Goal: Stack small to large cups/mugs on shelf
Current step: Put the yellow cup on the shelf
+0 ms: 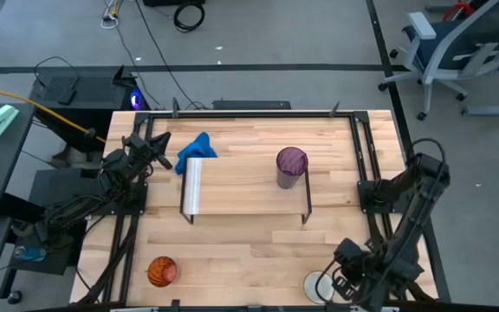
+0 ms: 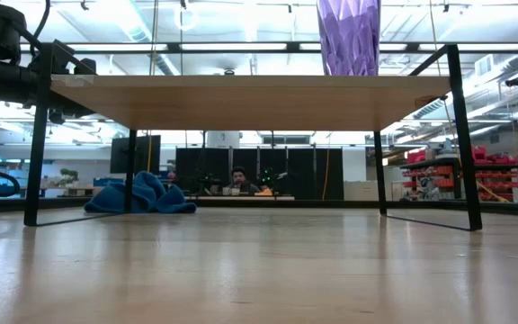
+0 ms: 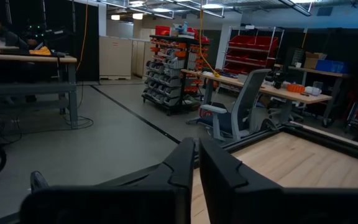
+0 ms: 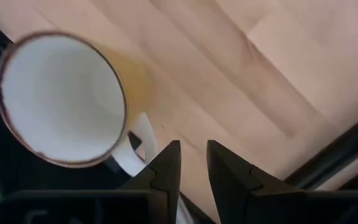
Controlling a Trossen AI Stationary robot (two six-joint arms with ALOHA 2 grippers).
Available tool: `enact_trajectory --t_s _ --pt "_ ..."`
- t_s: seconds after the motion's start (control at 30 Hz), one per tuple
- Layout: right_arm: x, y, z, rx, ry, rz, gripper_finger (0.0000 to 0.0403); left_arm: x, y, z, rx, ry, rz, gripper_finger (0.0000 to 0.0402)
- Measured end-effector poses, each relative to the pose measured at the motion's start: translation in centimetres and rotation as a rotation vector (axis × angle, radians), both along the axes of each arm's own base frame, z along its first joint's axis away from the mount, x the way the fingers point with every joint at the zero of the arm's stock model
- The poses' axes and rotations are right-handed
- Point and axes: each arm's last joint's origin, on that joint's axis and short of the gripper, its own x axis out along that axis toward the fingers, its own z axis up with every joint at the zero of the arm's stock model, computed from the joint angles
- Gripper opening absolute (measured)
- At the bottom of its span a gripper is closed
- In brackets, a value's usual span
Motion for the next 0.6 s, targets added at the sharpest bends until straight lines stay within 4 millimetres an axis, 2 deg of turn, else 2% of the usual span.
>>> enact_trajectory --t_s 0.23,0.6 --pt "-1.8 2.1 -1.3 0.023 0.037 -0.084 0.0085 0.0 0.0 0.0 0.0 0.001 0.0 0.0032" --pt "-1.4 3.9 -4.4 -0.012 0.106 -0.11 0.0085 0.0 0.0 0.0 0.0 0.001 0.0 0.0036"
